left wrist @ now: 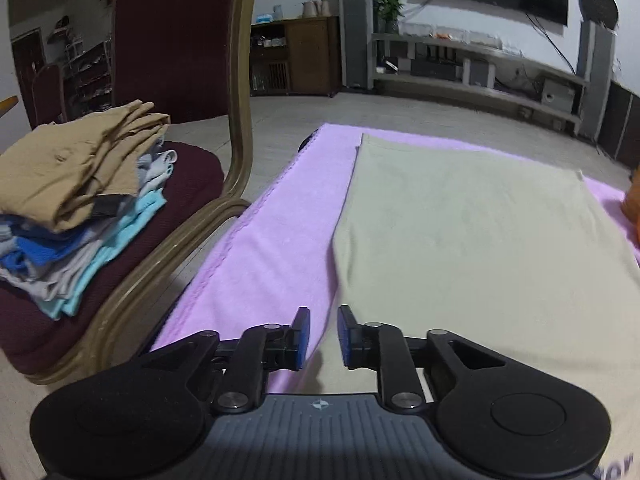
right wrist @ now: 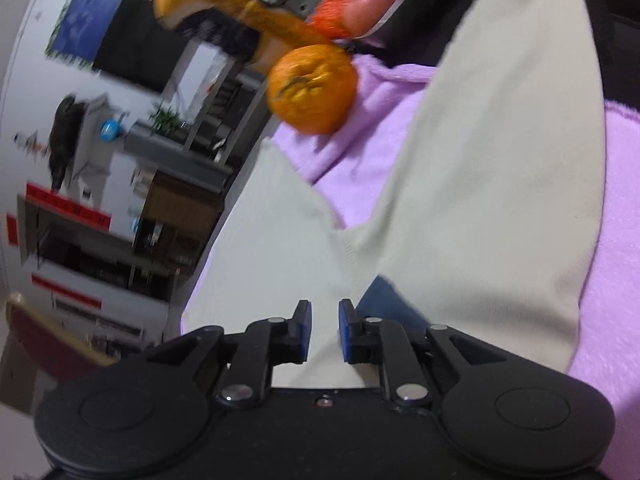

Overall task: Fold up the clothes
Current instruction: 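Lay the held sleeve across the sweatshirt body with the right tool and release, then grasp the other navy sleeve cuff near the fruit bowl with the right tool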

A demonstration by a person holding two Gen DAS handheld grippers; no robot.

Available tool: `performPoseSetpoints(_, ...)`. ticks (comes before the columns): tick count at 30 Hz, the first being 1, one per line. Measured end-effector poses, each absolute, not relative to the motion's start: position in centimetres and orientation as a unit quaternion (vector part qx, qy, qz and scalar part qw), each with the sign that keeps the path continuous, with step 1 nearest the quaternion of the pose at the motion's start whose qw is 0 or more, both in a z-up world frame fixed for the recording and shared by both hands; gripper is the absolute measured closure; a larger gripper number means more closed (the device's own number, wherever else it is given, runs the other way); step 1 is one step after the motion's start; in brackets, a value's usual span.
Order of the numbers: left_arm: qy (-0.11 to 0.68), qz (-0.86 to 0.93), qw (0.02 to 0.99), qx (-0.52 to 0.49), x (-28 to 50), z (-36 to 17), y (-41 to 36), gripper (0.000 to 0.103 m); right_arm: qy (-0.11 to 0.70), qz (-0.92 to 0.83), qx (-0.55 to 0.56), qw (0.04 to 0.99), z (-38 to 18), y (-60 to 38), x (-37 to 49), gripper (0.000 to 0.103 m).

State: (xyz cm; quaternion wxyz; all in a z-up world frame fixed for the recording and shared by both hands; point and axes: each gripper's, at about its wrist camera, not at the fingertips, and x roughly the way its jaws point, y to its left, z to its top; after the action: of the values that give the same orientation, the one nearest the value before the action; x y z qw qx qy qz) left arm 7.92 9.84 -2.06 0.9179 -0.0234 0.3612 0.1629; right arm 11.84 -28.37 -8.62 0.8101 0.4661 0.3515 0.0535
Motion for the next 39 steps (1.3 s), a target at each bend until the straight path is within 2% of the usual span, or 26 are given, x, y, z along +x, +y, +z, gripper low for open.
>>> performPoseSetpoints(6,0.410,0.118,0.904,0.024,4.8,-4.5,7.8,0.082,0.392,0.124,0.356,0.839,-6.2,-24.4,9.2,0.087)
performPoseSetpoints(12,0.429,0.137,0.885,0.121,3.7,-6.6,6.2,0.081,0.421,0.168,0.080,0.888,-6.6,-16.6,7.5,0.088)
performPoseSetpoints(16,0.443,0.134,0.878,0.122,1.6,-5.9,6.3,0.081,0.453,0.162,0.007,0.877,-5.8,-15.9,5.0,0.088)
performPoseSetpoints(19,0.427,0.125,0.891,0.087,-0.4,-4.6,6.5,0.081,0.456,0.152,0.022,0.877,-5.2,-17.4,2.8,0.088)
performPoseSetpoints(23,0.391,0.092,0.915,0.051,-1.0,-2.8,5.9,0.081,0.420,0.151,0.083,0.891,-3.4,-19.7,2.0,0.085)
performPoseSetpoints(26,0.399,0.062,0.914,0.042,-0.5,-3.2,4.9,0.081,0.426,0.153,0.116,0.884,-3.6,-20.2,2.8,0.085)
performPoseSetpoints(29,0.408,0.034,0.910,0.057,-0.2,-4.1,3.3,0.081,0.442,0.172,0.120,0.872,-4.6,-19.2,3.3,0.089)
performPoseSetpoints(37,0.440,0.008,0.890,0.120,-0.8,-6.0,1.2,0.080,0.460,0.172,0.065,0.869,-6.4,-17.5,3.4,0.090)
performPoseSetpoints(39,0.452,0.005,0.882,0.132,-1.5,-5.8,0.8,0.087,0.477,0.180,0.057,0.858,-6.1,-17.3,2.8,0.088)
